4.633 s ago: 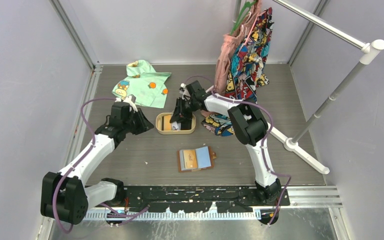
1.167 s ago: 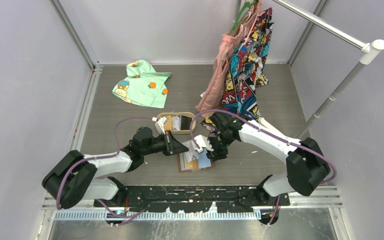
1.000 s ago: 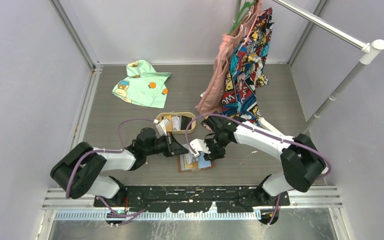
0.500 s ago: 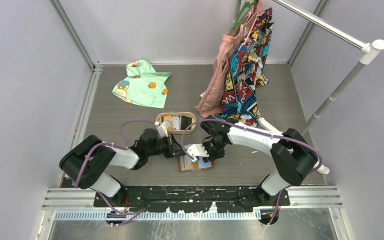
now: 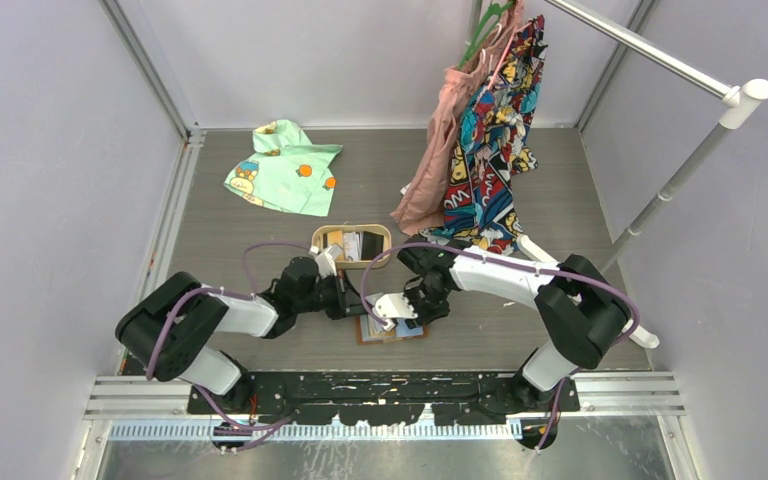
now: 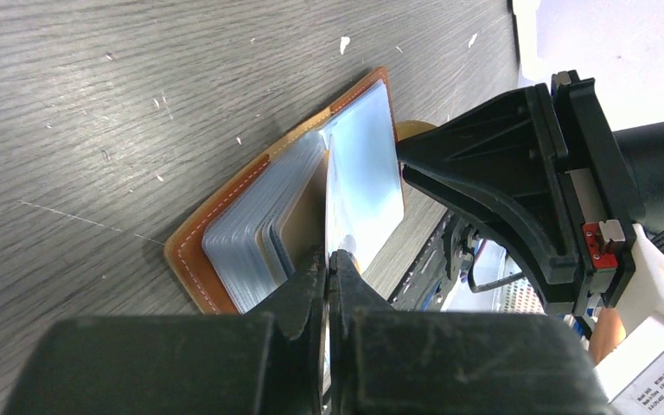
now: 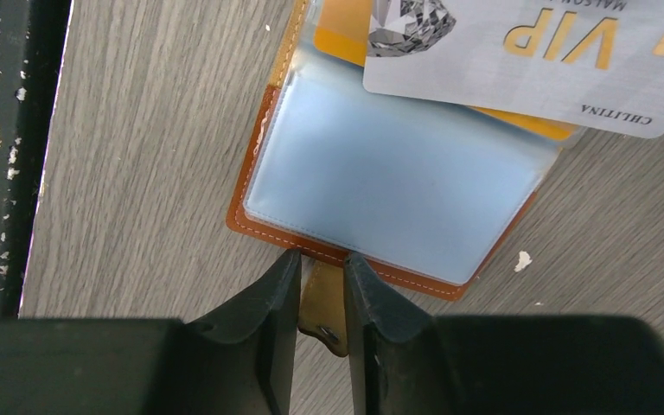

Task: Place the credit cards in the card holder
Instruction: Insert the credit card into the card holder.

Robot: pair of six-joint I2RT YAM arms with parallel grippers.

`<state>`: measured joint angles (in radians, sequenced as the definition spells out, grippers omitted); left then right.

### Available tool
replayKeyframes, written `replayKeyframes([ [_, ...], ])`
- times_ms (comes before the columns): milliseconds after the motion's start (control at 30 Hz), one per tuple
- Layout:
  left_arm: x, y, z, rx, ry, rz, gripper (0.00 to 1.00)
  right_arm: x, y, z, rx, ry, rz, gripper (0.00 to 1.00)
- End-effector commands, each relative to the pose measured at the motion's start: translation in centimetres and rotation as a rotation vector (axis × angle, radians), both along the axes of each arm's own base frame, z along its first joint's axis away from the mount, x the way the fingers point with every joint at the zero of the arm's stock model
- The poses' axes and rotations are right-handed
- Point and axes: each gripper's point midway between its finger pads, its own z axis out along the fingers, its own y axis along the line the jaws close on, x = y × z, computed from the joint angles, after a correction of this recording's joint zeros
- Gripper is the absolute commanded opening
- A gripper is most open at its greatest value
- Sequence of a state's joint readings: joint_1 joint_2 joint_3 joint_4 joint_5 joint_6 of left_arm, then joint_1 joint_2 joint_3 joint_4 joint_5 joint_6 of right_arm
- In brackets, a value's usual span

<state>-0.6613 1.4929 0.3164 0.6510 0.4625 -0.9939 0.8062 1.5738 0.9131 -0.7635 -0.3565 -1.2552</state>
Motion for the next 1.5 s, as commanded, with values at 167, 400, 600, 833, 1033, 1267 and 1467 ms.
replayKeyframes([
  [167,0.1,-1.1,-0.1,0.011,-0.002,-0.017,0.00,0.2,0.7,0.7,0.013,-0.008,0.016,0.29],
  [400,-0.2,-1.4,-0.6,0.017,0.016,-0.017,0.00,0.2,0.8,0.8,0.018,-0.008,0.014,0.28],
  [600,-0.5,-1.8,-0.9,0.014,0.056,-0.015,0.00,0.3,0.8,0.8,0.019,-0.010,0.011,0.28],
  [833,-1.2,-1.6,-1.6,0.056,0.136,-0.011,0.00,0.3,0.9,0.9,0.021,-0.012,0.011,0.28],
  [1033,-1.7,-0.8,-1.9,0.134,0.176,-0.017,0.00,0.3,0.9,0.9,0.022,-0.013,0.010,0.28],
  [1267,-2.1,-1.2,-2.4,0.147,0.209,-0.057,0.00,0.3,0.9,0.9,0.021,-0.012,0.007,0.27],
  [1467,-2.2,-1.4,-2.8,0.155,0.239,-0.072,0.00,0.3,0.9,0.9,0.021,-0.012,0.006,0.27],
])
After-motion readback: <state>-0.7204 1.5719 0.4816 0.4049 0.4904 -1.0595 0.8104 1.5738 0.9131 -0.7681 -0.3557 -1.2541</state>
